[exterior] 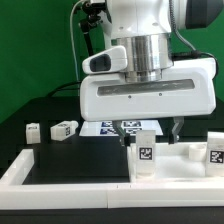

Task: Assemble square table

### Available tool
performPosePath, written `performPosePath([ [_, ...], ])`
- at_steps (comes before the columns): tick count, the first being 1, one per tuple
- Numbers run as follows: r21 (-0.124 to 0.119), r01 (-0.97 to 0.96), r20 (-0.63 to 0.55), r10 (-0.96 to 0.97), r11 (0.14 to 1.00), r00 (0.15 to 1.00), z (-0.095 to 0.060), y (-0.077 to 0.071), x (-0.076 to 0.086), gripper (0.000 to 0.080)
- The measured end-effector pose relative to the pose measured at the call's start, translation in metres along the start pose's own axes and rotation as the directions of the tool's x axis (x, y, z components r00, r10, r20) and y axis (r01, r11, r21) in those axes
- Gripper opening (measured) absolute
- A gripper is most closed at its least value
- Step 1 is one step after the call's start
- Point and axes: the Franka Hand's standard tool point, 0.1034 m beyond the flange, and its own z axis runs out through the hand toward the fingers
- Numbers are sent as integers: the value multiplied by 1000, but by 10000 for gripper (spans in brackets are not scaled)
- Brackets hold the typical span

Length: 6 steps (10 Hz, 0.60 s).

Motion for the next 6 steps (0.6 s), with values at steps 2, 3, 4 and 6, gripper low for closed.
performPosePath([
  [2,-2,-1,0,1,1000,1000,0,2,0,396],
  [3,-3,-4,1,4,1000,1000,0,3,0,292],
  [4,-3,-5,1,5,1000,1000,0,4,0,292],
  [6,-3,-44,1,44,999,999,1,3,0,292],
])
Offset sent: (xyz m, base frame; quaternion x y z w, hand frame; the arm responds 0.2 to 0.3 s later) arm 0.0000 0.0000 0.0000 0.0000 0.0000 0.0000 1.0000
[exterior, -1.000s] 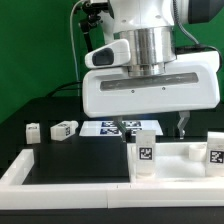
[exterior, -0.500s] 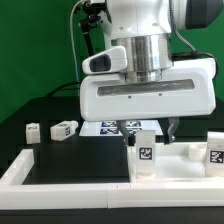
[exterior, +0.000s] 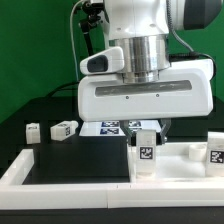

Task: Assemble square table

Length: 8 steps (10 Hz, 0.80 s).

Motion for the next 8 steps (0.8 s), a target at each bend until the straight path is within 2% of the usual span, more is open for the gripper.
performPosePath([
  [1,0,-96,-4,96,995,995,1,0,1,292],
  [2,15,-278,-3,278,960,961,1,0,1,292],
  [3,48,-439,3,439,897,898,1,1,3,292],
  [4,104,-623,10,626,775,780,2,4,5,292],
  [8,101,-789,34,791,605,611,1,3,5,292],
])
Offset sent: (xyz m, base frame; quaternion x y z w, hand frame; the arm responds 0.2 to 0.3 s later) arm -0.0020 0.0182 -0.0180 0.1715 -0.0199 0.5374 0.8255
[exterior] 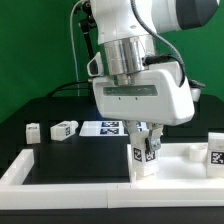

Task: Assemble square table

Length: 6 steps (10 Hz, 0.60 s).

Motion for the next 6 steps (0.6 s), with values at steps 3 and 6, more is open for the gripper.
performPosePath([
  [3,0,-379,21,379,926,925,2,-3,-2,292],
  [6,1,-338,21,338,941,941,3,-3,-4,509],
])
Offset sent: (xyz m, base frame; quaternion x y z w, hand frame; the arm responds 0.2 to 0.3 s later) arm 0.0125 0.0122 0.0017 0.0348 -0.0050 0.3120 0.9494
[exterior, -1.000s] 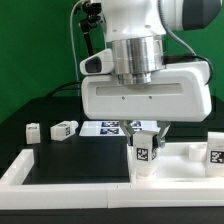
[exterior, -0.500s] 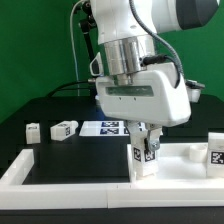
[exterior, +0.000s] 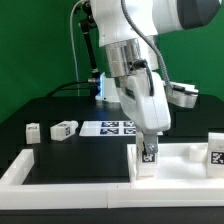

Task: Assemble square table

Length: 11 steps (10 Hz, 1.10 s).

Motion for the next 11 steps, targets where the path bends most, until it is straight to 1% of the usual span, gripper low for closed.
performPosePath([
  [1,-6,102,-6,-102,995,995,0,1,0,509],
  [2,-19,313,-12,-313,950,950,2,2,0,619],
  [3,-37,517,-17,-518,855,856,2,1,1,619],
  [4,-38,546,-16,-547,837,837,2,2,1,644],
  [6,-39,645,-11,-646,763,763,2,2,1,648],
  [7,-41,713,-8,-714,700,700,2,2,1,649],
  [8,-76,834,-6,-836,547,548,0,1,0,649],
  [9,-92,922,2,-926,377,378,-1,-1,-1,649],
  [10,-84,895,-2,-898,439,440,0,0,-1,649],
  [11,-84,894,-2,-897,440,441,0,0,-1,649],
])
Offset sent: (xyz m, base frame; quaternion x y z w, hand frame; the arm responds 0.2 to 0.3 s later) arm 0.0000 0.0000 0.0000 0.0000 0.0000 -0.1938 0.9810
